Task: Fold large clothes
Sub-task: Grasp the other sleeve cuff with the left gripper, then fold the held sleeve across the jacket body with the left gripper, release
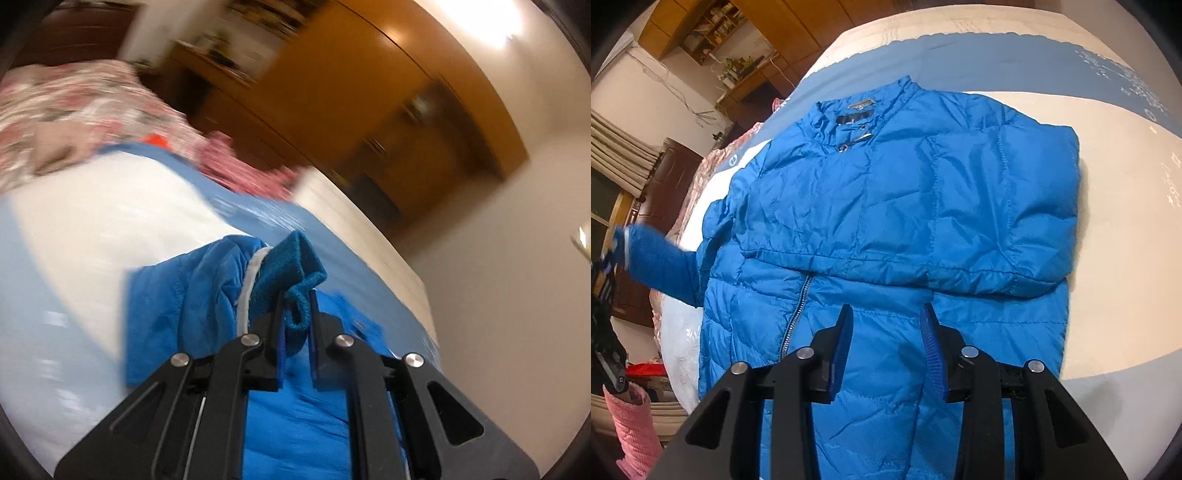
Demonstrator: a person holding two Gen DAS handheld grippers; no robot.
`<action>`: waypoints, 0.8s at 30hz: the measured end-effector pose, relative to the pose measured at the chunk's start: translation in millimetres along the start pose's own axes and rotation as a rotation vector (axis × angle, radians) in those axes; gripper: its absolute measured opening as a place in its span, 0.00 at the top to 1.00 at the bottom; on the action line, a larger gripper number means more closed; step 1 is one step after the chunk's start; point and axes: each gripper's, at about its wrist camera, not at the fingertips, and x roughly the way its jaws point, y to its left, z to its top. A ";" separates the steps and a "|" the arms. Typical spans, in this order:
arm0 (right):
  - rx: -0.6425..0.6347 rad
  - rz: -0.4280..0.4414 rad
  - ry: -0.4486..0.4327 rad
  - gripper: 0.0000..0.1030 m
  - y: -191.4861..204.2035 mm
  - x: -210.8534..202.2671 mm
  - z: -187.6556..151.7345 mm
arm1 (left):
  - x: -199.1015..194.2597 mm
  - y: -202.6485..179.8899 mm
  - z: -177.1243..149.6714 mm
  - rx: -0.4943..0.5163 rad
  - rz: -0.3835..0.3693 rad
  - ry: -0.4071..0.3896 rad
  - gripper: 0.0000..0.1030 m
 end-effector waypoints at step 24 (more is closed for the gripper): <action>-0.048 0.048 0.005 0.61 4.5 4.7 26.2 | 183.5 -69.4 -119.1 0.137 -0.172 0.562 0.57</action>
